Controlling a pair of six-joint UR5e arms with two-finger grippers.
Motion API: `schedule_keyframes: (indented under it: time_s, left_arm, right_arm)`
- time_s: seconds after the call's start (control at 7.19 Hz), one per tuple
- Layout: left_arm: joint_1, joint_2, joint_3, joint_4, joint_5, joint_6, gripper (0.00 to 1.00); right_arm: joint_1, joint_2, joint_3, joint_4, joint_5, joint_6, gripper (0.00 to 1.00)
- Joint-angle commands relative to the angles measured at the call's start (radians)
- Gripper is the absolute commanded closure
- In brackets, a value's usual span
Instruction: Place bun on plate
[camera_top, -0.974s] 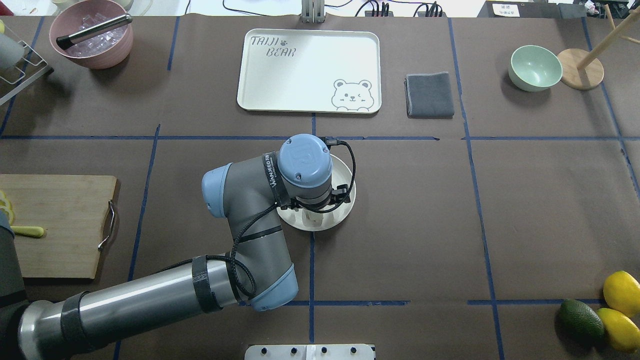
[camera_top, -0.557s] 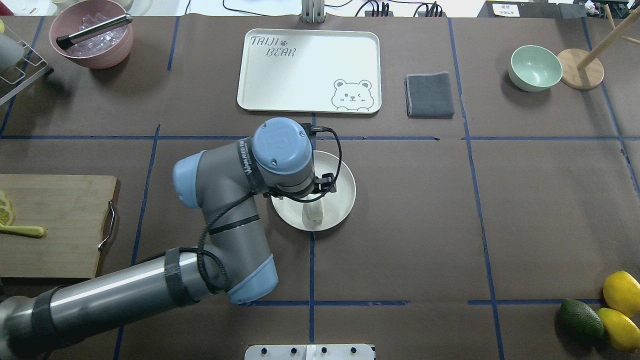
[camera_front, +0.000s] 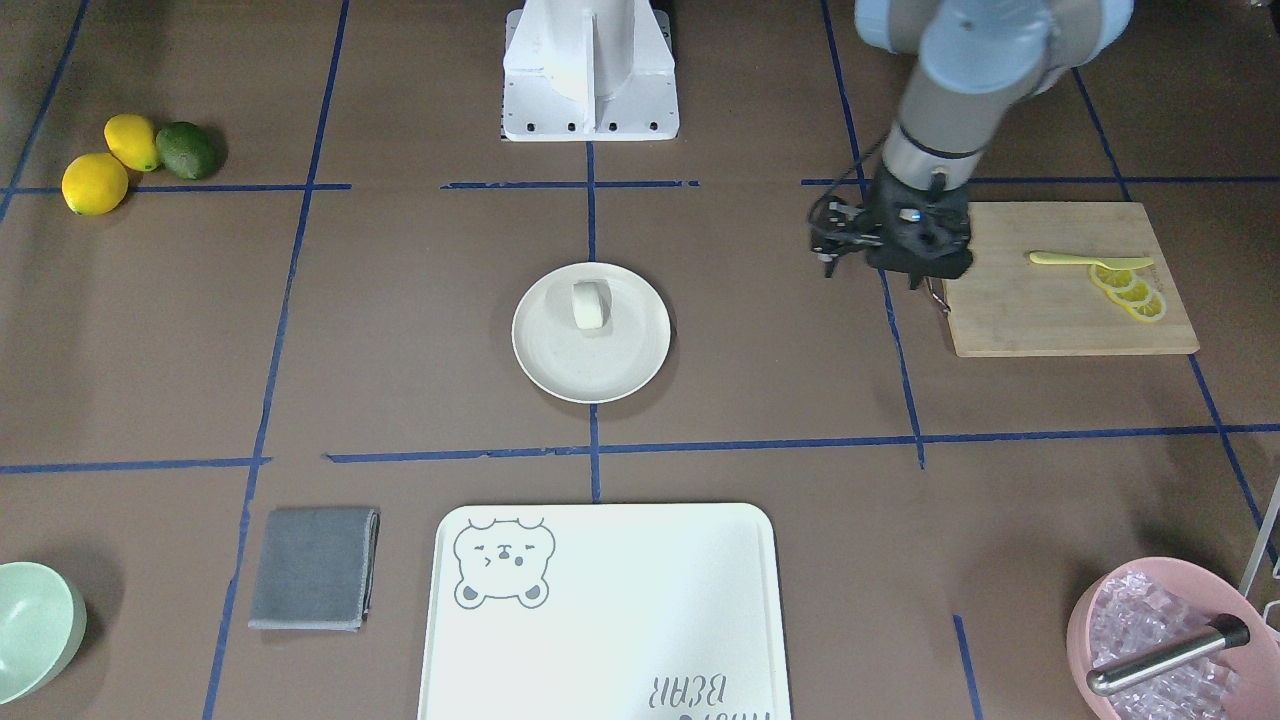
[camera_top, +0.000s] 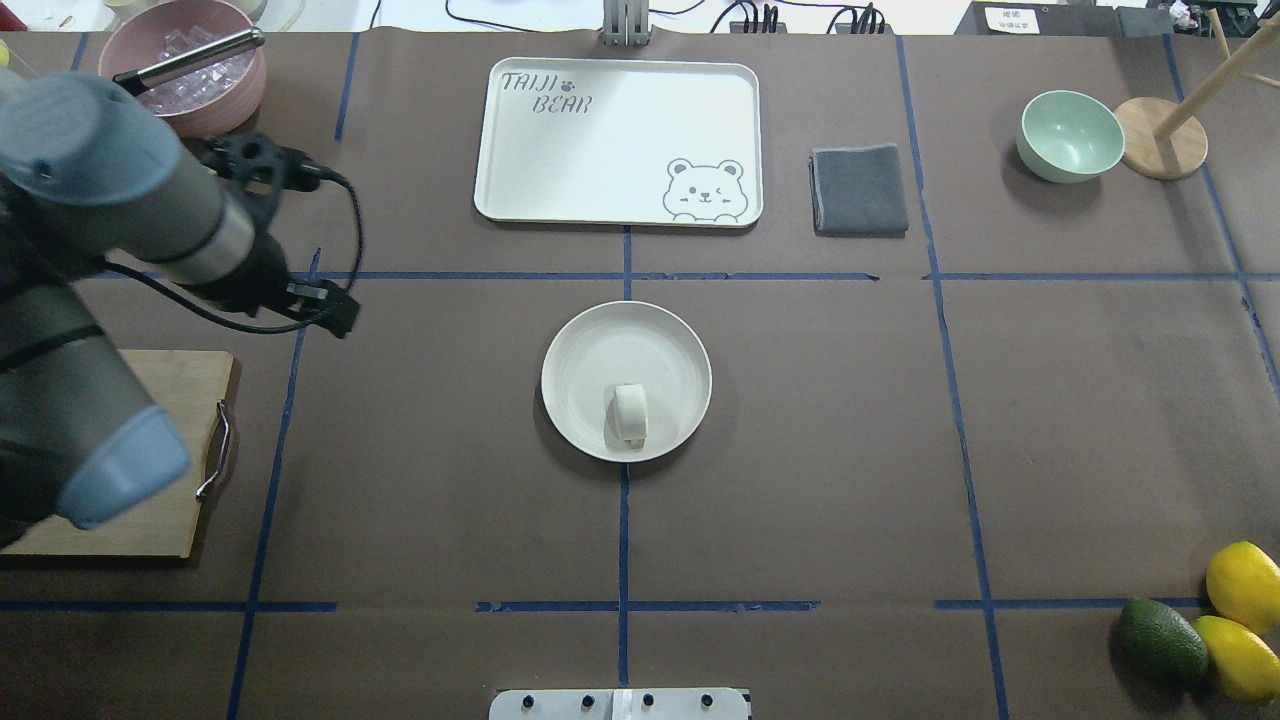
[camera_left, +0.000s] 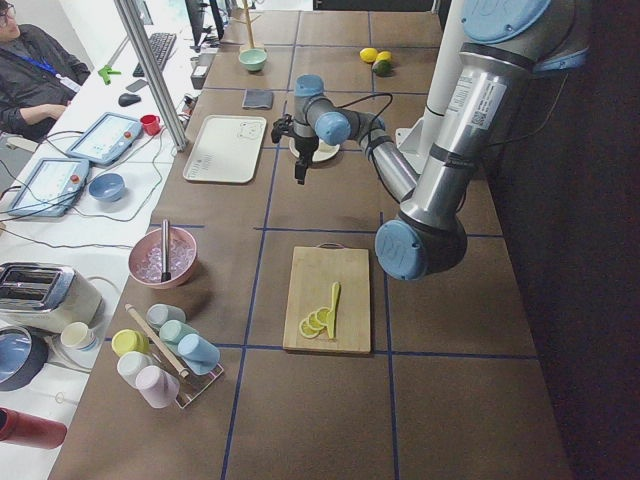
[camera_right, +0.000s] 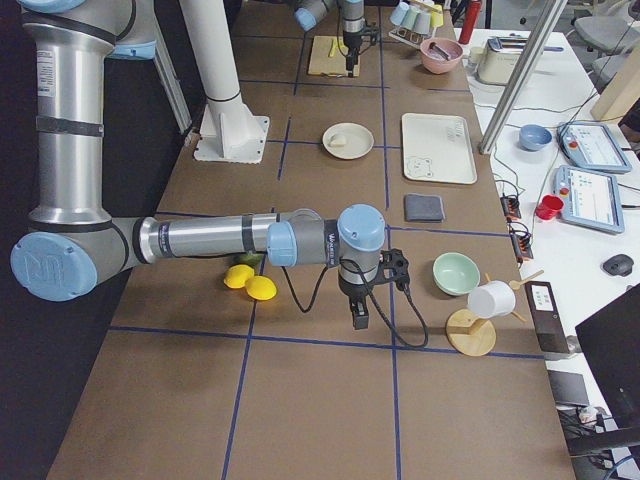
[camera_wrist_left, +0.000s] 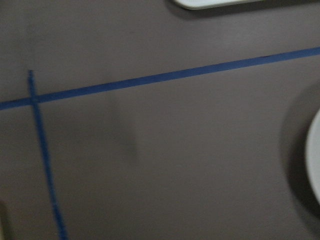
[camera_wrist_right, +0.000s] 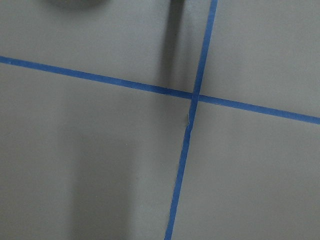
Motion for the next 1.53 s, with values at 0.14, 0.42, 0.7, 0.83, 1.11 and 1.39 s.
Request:
schedule_keyframes:
  time_s: [0.14,0.42,0.7,0.83,1.11,1.39]
  left_arm:
    - [-0.373,0.253,0.027,0.002,-0.161,0.511,0.0]
    - [-0.534,0.315,0.166,-0.009,-0.25,0.73,0.0]
    - [-0.668,0.336,0.273,-0.013,-0.341,0.765,0.0]
    - [-0.689,0.338,0.269,-0.015,-0.332,0.812,0.0]
    - [-0.72,0.336,0.275,-0.015,-0.333,0.813,0.0]
    - [-0.72,0.33,0.291,-0.015,-0.336,0.802,0.0]
  right_arm:
    - [-0.001,0.0,-0.001,0.0,0.0,0.0,0.0]
    - [0.001,0.0,-0.004,0.0,-0.001,-0.002,0.0]
    - [0.001,-0.002,-0.004,0.0,-0.002,-0.002,0.0]
    - [0.001,-0.003,-0.004,0.0,-0.002,-0.002,0.0]
    - [0.001,-0.006,-0.001,0.0,-0.002,-0.002,0.0]
    - [0.001,-0.006,-0.002,0.0,-0.002,0.0,0.0]
